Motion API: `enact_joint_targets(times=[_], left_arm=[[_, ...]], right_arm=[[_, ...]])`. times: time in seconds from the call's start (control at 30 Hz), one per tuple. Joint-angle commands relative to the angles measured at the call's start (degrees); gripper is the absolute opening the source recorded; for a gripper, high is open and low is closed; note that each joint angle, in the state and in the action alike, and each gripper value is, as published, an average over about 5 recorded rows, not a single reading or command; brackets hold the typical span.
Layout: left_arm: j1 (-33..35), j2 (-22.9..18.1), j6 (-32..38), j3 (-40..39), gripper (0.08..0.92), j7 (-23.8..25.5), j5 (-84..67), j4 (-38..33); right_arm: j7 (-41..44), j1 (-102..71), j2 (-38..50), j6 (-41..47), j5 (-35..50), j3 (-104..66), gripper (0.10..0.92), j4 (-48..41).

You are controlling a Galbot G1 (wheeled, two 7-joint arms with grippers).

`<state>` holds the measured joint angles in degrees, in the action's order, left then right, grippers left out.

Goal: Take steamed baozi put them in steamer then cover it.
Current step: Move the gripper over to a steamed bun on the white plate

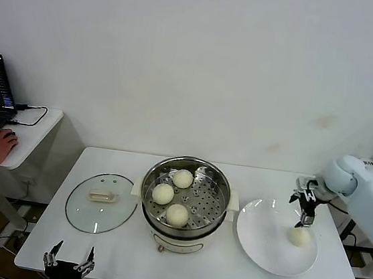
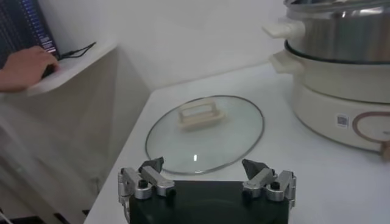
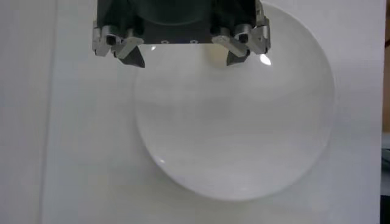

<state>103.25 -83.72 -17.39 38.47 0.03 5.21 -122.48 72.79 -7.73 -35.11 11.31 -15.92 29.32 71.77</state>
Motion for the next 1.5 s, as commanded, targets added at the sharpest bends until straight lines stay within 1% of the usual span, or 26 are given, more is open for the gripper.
enact_joint_targets(times=[0.03,0.6,1.5], left_arm=[[-0.2,-0.1,-0.1,-0.1,0.823,0.1,0.2,0.5],[-0.1,0.3,-0.1,0.0,0.823,0.0,0.2,0.8],[-0.2,0.2,0.0,-0.2,0.823,0.0,0.5,1.4]], right_arm=[[-0.7,-5.1,-0.8,-0.4,-2.2,-2.8,0.823,-1.9],[-2.0,-7.6,-1.7,-2.5,-6.9,-4.8,0.823,-5.1],[-3.6,-10.3,-2.9,-3.4,-7.7,-6.3,0.823,-6.1]])
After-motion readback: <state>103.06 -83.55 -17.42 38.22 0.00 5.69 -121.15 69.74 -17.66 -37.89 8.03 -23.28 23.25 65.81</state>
